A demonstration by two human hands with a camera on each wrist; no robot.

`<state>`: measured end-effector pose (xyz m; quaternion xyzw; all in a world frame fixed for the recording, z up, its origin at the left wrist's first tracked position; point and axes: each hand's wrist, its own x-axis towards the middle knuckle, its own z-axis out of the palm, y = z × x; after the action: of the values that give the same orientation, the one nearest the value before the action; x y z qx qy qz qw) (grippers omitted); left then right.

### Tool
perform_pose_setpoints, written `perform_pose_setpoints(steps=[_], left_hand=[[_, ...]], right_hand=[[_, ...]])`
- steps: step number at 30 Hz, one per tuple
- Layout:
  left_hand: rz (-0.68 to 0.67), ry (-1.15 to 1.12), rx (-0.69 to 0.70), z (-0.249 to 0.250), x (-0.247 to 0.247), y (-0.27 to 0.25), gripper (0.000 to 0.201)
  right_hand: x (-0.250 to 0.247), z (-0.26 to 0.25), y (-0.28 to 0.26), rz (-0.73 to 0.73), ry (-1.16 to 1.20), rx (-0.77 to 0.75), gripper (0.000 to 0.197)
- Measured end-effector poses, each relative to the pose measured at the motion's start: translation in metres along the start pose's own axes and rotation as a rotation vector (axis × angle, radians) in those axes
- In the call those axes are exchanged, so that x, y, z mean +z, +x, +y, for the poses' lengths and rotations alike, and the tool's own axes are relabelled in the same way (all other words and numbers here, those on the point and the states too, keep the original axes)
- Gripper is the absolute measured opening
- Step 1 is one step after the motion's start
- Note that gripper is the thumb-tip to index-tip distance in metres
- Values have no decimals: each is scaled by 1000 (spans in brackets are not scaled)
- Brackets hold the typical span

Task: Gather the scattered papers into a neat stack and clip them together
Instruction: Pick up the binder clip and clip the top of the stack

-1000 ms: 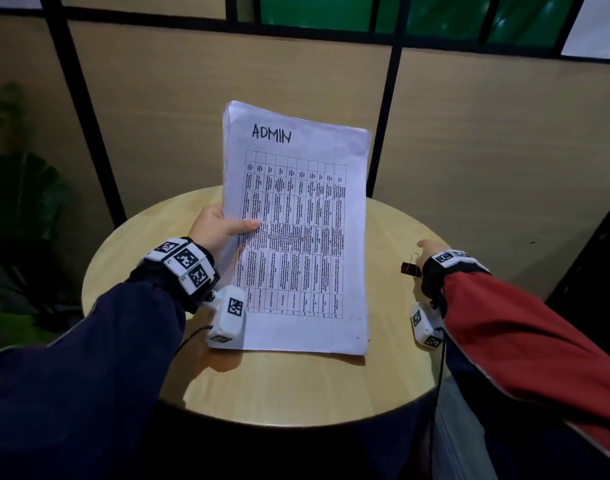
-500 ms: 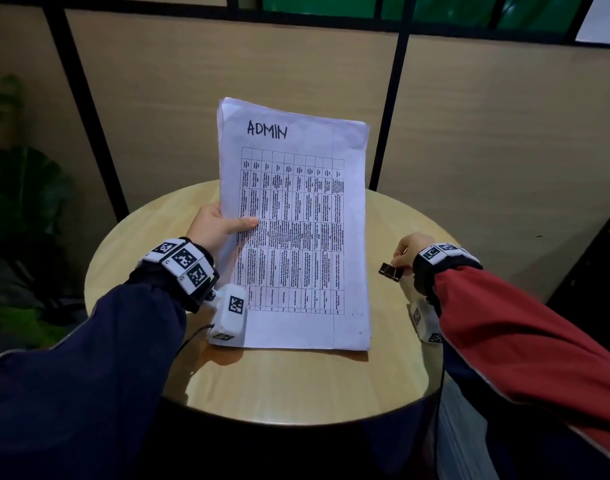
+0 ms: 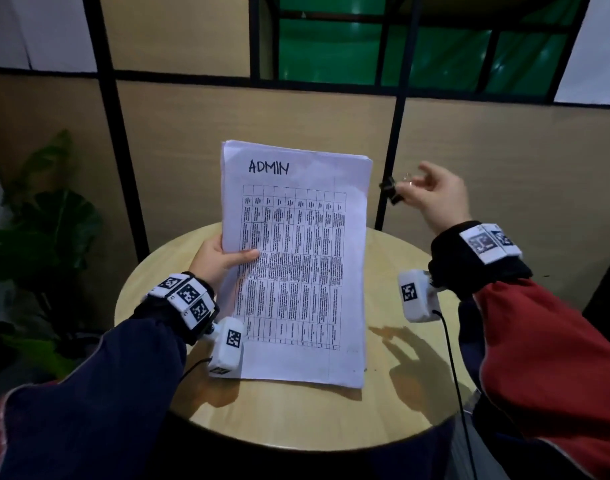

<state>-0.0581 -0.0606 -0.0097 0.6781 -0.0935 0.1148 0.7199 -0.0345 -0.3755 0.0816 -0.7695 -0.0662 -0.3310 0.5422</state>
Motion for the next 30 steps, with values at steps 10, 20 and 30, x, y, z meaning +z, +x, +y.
perform_pose_setpoints(steps=[10,20,30], left_hand=[[-88,-4,76,19,4,-27,34],[-17,71,157,31,10,-49,38],[104,179,285,36,9,-39,16]], right_hand=[[27,-93,-52,-59,47,-459,34],[28,-111,-69,122,-121,-775,16],[5,-122,-63,-61,-94,-736,22]])
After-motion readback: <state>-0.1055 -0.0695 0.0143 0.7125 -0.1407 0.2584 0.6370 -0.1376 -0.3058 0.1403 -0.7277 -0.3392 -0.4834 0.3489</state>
